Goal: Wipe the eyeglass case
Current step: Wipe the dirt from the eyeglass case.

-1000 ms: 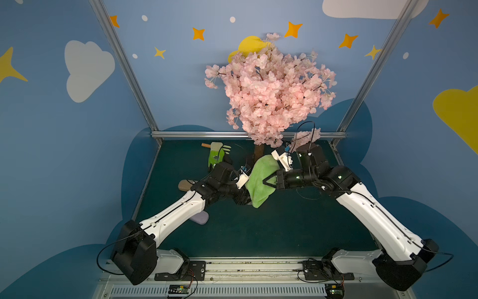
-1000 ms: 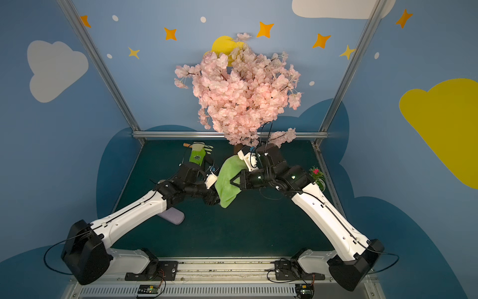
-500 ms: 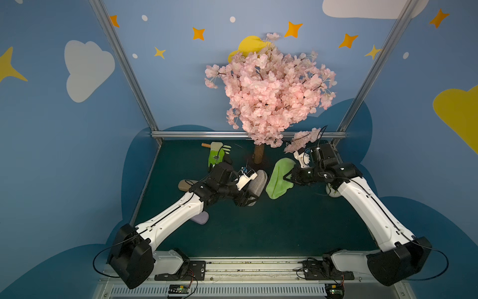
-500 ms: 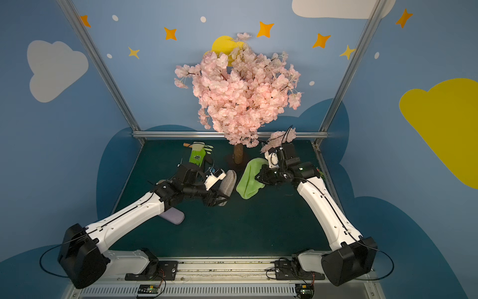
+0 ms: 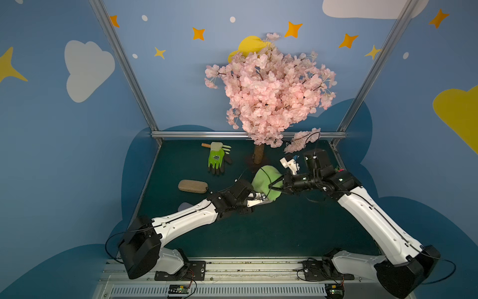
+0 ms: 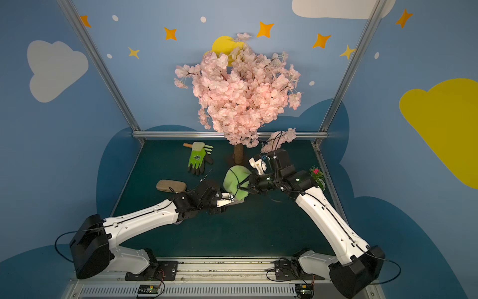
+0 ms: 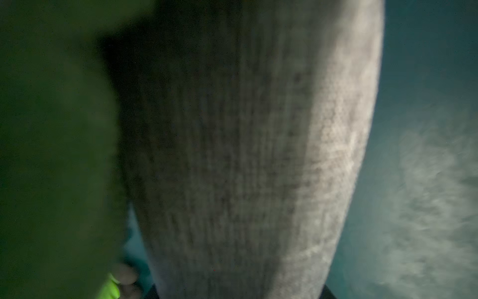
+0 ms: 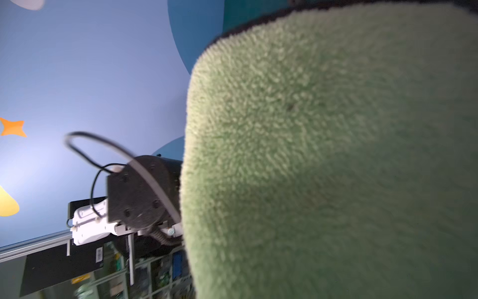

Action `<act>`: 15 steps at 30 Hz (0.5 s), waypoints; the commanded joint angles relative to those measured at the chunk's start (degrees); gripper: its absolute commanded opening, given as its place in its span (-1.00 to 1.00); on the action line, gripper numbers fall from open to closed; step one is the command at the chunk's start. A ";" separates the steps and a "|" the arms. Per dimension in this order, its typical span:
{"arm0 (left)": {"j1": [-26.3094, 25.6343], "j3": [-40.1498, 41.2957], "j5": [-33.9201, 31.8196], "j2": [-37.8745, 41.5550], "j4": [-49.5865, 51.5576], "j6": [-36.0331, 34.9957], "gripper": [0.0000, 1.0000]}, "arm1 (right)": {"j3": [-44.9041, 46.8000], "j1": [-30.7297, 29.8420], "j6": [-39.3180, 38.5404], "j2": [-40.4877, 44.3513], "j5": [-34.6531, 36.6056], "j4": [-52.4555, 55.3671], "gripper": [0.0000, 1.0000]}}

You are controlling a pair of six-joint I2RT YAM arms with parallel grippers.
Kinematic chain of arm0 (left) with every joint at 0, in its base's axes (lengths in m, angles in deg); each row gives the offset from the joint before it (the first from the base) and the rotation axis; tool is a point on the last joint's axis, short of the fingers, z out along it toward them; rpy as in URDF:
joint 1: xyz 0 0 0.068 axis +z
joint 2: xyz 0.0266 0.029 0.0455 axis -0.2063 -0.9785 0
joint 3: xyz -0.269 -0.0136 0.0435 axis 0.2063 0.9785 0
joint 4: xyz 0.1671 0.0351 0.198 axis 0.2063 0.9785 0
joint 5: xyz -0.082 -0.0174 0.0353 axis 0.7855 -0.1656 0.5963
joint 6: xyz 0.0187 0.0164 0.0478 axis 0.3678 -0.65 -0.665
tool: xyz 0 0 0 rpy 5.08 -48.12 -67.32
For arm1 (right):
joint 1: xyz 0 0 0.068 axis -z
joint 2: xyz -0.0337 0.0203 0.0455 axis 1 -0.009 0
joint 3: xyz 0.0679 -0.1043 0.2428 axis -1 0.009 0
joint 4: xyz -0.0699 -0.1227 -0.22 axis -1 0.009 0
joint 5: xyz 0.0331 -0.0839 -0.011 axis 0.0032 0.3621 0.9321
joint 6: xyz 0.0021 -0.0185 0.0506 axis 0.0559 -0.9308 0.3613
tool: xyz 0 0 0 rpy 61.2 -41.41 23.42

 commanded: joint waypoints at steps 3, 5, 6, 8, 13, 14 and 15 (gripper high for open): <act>-3.54 3.45 -12.86 3.48 -17.93 -9.62 -0.81 | 7.97 0.36 9.34 -0.52 -3.38 -9.31 -1.00; -3.73 5.08 -13.75 5.02 -22.20 -11.07 -0.81 | 10.30 2.67 6.30 -0.84 -3.88 -6.38 -1.00; -3.69 5.64 -13.87 6.01 -23.73 -11.49 -0.81 | 11.02 4.78 3.89 -1.15 -4.14 -3.68 -1.00; -3.73 6.79 -14.26 7.49 -26.54 -12.56 -0.81 | 11.39 8.80 -1.41 -1.54 -3.73 2.67 -1.00; -4.14 9.53 -15.37 9.01 -29.47 -17.77 -0.82 | -2.27 14.23 -16.38 -2.35 7.27 21.42 -1.00; -4.51 10.33 -15.54 8.81 -30.06 -19.68 -0.82 | -6.17 14.21 -18.01 -2.61 8.58 23.59 -1.00; -4.80 11.25 -15.55 8.52 -30.75 -21.56 -0.82 | -9.37 14.15 -19.29 -2.95 8.77 24.95 -1.00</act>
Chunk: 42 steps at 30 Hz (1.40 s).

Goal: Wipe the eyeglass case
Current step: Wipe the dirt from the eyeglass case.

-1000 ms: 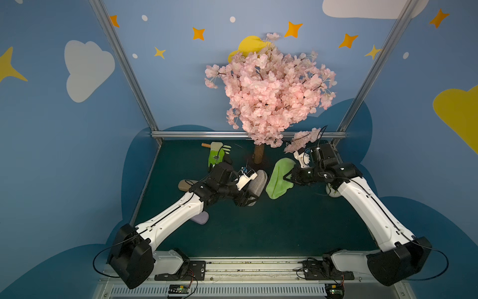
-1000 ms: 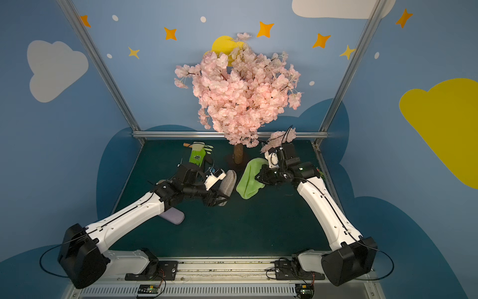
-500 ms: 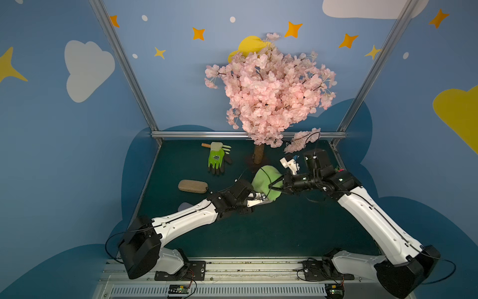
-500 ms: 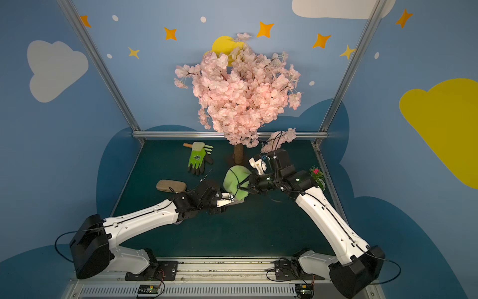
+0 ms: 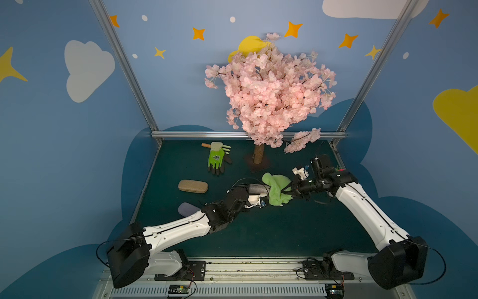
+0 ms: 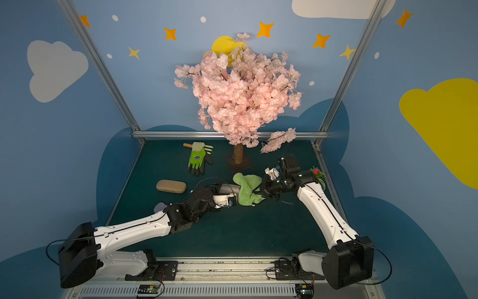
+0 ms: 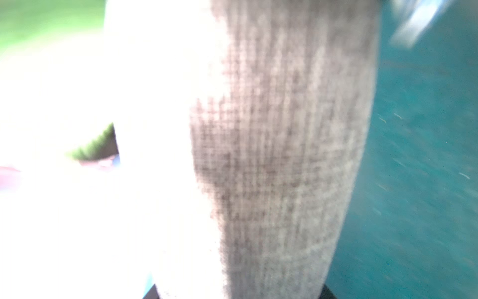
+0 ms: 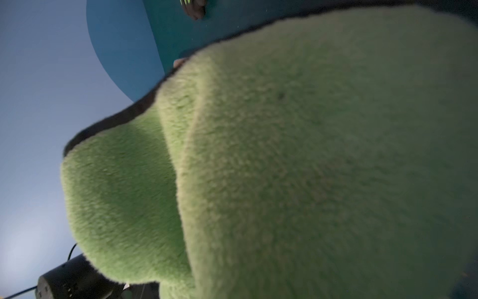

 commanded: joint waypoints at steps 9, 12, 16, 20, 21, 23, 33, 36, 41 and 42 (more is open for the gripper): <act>-4.01 2.57 -1.84 -5.87 -12.44 -14.24 -0.81 | -6.76 -17.97 10.08 -5.34 -5.62 -9.94 -1.00; -4.02 1.37 -2.78 -6.78 -13.46 -14.34 -0.81 | -2.35 -22.50 13.85 -9.06 -10.80 -16.02 -1.00; -3.19 0.58 -3.58 -6.58 -12.97 -12.88 -0.81 | 2.89 -21.79 10.86 -9.58 -11.41 -14.75 -1.00; -0.81 -0.05 -5.73 -5.22 -12.18 -9.83 -0.81 | 5.75 -12.13 1.10 -8.04 -9.55 -4.19 -1.00; -0.11 -0.23 -6.25 -4.59 -11.07 -8.61 -0.81 | 5.21 -9.21 -1.79 -7.61 -8.41 -1.24 -1.00; 0.55 -0.24 -6.51 -3.36 -9.72 -7.21 -0.81 | 2.23 -5.15 -6.93 -7.50 -5.62 5.18 -1.00; -1.26 -0.20 -4.06 -2.59 -3.91 -2.46 -0.81 | -16.31 -4.80 -8.39 -3.44 3.37 11.94 -1.00; -2.78 -1.48 -2.82 -4.57 -3.71 -1.81 -0.81 | -9.95 -11.56 4.98 -1.51 -2.15 -5.93 -1.00; -3.47 -4.87 -3.08 -7.49 -4.04 -1.90 -0.81 | 4.89 -20.16 25.17 -4.95 -11.25 -37.19 -1.00; -3.48 -5.17 -3.08 -7.49 -4.23 -1.90 -0.81 | 6.62 -20.03 25.74 -4.89 -11.35 -38.14 -1.00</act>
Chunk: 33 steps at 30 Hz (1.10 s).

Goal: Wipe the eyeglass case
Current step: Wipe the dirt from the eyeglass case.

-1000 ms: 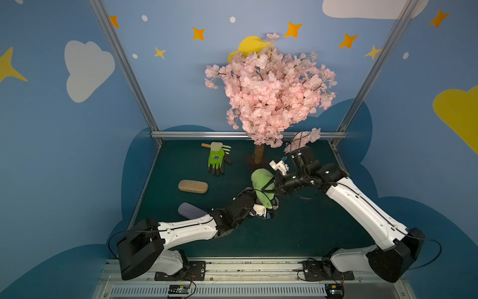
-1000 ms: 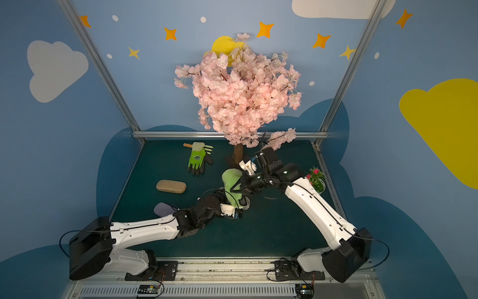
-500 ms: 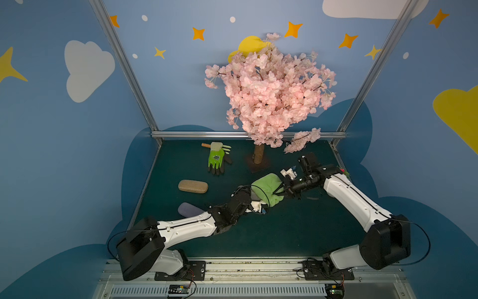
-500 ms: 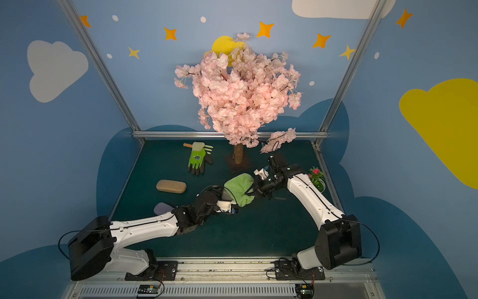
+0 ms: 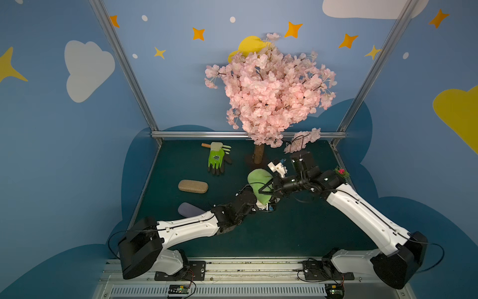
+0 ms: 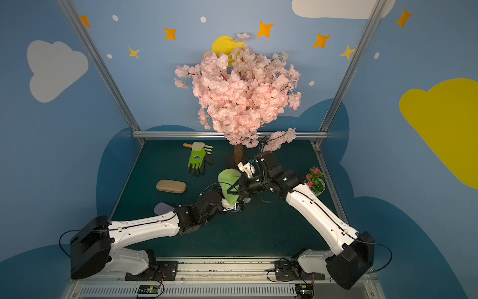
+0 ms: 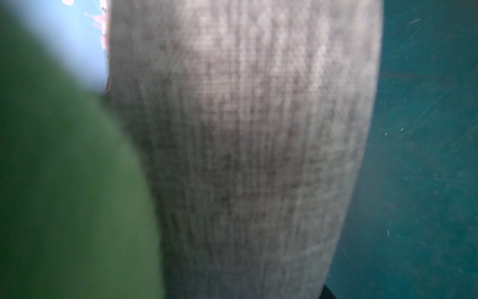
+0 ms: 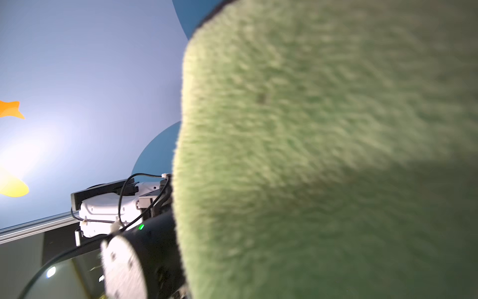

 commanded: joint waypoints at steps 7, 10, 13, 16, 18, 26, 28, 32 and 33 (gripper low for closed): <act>3.78 -3.88 2.38 5.21 0.43 10.00 -0.82 | 8.34 15.93 -5.32 1.23 -4.41 6.99 -1.00; 7.06 -4.54 7.48 9.17 5.17 19.68 -0.82 | 3.59 22.66 -14.51 1.26 0.69 18.58 -1.00; 11.82 -5.48 18.47 10.81 12.74 29.80 -0.82 | -2.14 25.10 -16.93 1.96 3.32 21.76 -1.00; 15.46 -8.01 29.56 8.86 22.33 35.10 -0.83 | -7.89 23.23 -15.98 4.35 6.04 19.68 -1.00; 16.77 -10.27 36.13 7.04 27.72 37.62 -0.85 | -9.53 18.72 -14.34 5.83 7.75 15.73 -1.00; 26.05 -16.19 70.47 1.25 29.79 57.01 -0.86 | -6.72 -1.39 -5.53 1.71 11.48 2.72 -1.00; 26.42 -17.15 76.72 0.26 28.75 60.61 -0.86 | -6.74 -2.93 -5.23 -0.15 12.59 1.06 -1.00; 26.45 -18.41 85.74 -1.37 27.69 63.97 -0.88 | -6.34 -1.33 -5.80 -3.62 14.00 0.41 -1.00; 26.49 -18.43 87.26 -1.54 27.70 64.00 -0.88 | -6.19 -0.30 -5.68 -4.25 13.77 0.43 -1.00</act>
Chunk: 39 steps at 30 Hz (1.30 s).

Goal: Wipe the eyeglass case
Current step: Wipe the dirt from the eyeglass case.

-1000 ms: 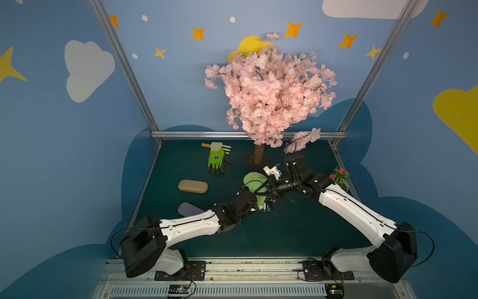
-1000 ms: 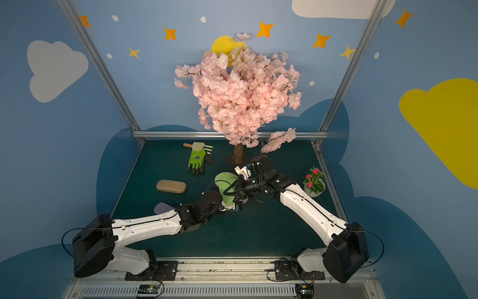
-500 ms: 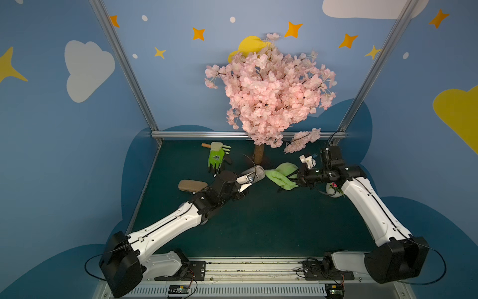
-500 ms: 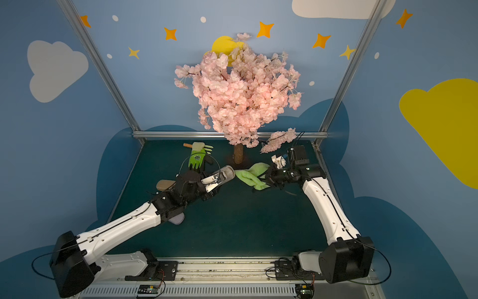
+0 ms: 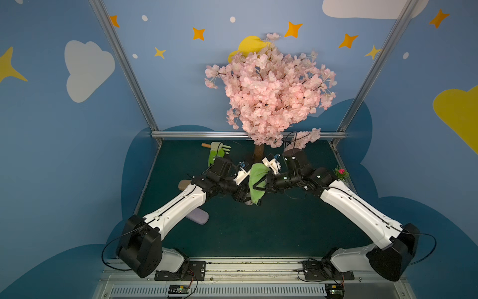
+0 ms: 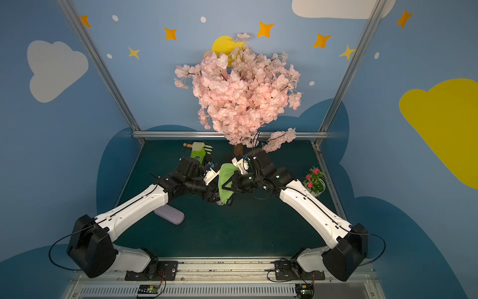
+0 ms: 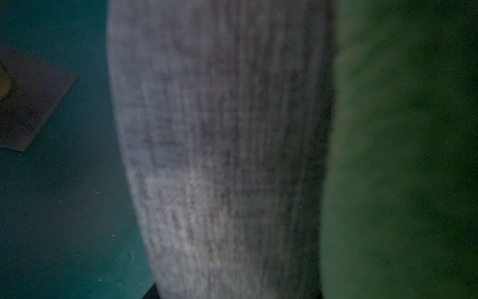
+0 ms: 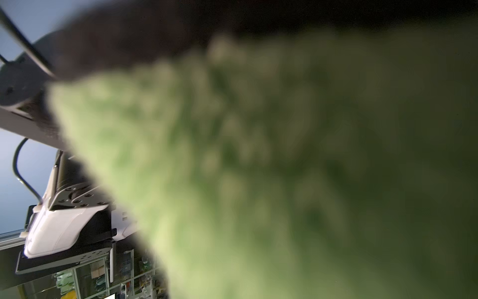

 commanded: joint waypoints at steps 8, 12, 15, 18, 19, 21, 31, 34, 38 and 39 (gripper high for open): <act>-1.41 -0.93 16.48 1.90 2.46 -1.14 -0.92 | -1.60 11.61 -8.65 -3.44 8.97 7.06 -1.00; -1.41 -0.88 15.02 0.55 5.92 -2.91 -0.92 | -4.41 15.40 -12.82 -2.73 11.66 11.26 -1.00; -0.51 -1.78 10.89 -1.42 8.75 -2.88 -0.89 | -7.34 15.04 -15.69 -0.76 14.17 14.43 -1.00; 1.93 -3.29 10.65 -4.06 10.24 -0.94 -0.90 | -9.47 11.05 -18.66 1.94 19.13 17.40 -1.00; 2.23 -3.85 10.97 -4.78 10.53 -0.73 -0.91 | -9.32 9.29 -18.57 2.92 18.67 17.00 -1.00; 2.28 -4.70 11.21 -5.81 10.99 -0.90 -0.94 | -7.39 6.09 -15.31 4.32 15.07 13.79 -1.00; 2.03 -6.00 12.47 -7.59 9.43 2.12 -0.94 | 4.18 -4.59 0.18 0.44 1.65 -6.99 -1.00; 1.46 -5.59 13.22 -6.62 9.15 1.99 -0.94 | 6.57 -0.59 -0.92 -1.64 0.25 -7.29 -1.00; 0.89 -4.22 14.12 -5.09 7.33 2.19 -0.94 | 5.74 6.47 -8.22 -3.54 5.15 0.39 -1.00; 0.59 -3.87 14.72 -4.87 6.69 2.38 -0.94 | 5.02 8.35 -10.03 -3.90 7.20 2.25 -1.00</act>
